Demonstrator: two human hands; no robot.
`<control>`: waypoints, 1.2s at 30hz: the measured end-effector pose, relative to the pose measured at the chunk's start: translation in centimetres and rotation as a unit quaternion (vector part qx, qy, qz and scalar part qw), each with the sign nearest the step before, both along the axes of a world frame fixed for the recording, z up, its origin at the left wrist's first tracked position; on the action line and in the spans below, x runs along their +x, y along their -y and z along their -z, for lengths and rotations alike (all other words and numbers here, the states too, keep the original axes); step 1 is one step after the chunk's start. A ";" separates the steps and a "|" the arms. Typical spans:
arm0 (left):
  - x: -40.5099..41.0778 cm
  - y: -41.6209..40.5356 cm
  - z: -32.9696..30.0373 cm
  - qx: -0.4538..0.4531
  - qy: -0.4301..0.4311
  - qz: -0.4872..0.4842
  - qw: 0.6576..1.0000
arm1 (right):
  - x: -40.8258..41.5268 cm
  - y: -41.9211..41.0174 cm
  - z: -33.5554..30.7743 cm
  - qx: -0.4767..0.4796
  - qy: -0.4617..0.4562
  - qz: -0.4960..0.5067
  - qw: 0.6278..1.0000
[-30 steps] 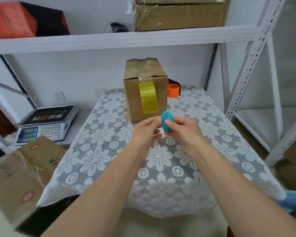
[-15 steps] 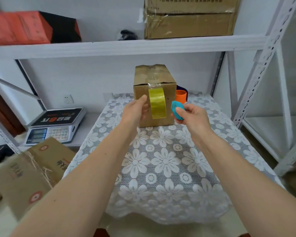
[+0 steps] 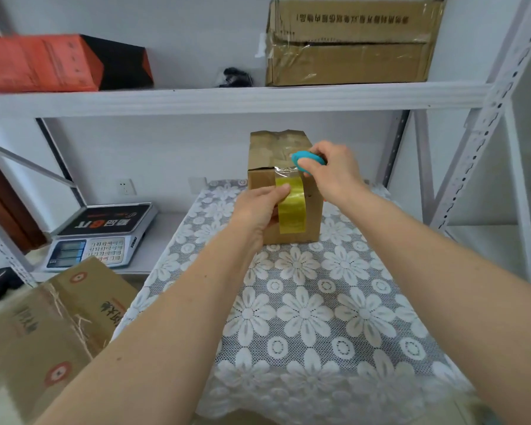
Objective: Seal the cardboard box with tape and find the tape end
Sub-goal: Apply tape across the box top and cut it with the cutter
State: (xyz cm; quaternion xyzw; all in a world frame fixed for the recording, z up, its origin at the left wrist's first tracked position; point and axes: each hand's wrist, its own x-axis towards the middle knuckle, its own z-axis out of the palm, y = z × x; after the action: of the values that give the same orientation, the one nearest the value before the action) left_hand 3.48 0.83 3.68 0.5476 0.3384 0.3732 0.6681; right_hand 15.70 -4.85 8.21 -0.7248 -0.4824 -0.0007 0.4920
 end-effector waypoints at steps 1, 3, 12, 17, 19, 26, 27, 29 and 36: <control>0.0 0.0 0.0 0.007 -0.003 -0.008 1.000 | 0.1 -0.3 0.0 -0.007 0.006 -0.005 1.000; 0.0 0.1 0.1 0.016 -0.009 -0.017 1.000 | 0.2 -0.8 0.0 -0.019 0.008 -0.025 0.999; 0.3 -0.6 -1.0 -0.086 0.040 0.134 0.986 | 0.6 -1.5 0.6 -0.014 -0.009 -0.047 0.999; 0.5 -0.4 -0.8 -0.099 0.049 0.147 0.983 | 0.9 -1.4 1.0 -0.001 0.018 -0.052 0.998; 0.5 -0.4 -0.8 -0.102 0.053 0.133 0.984 | 0.9 -1.5 1.2 0.008 0.033 -0.058 0.998; 0.9 -0.3 -0.6 -0.076 0.038 0.071 0.994 | 1.1 -1.3 1.8 0.030 0.027 -0.087 0.995; 0.8 -0.3 -0.5 -0.070 0.028 0.069 0.995 | 1.2 -1.4 1.7 0.027 0.029 -0.091 0.995; 0.7 -0.4 -0.4 -0.056 0.008 0.061 0.997 | 1.3 -1.5 1.6 0.017 0.036 -0.096 0.995; 0.9 0.1 -0.6 -0.037 -0.039 0.014 0.998 | 1.4 -1.7 1.4 0.013 -0.004 -0.104 0.994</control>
State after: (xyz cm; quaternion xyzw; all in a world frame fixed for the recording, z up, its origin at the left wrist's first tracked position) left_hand 4.40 0.73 4.26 0.5417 0.3701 0.3290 0.6793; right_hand 17.08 -3.20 6.79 -0.6642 -0.5535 0.0469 0.5003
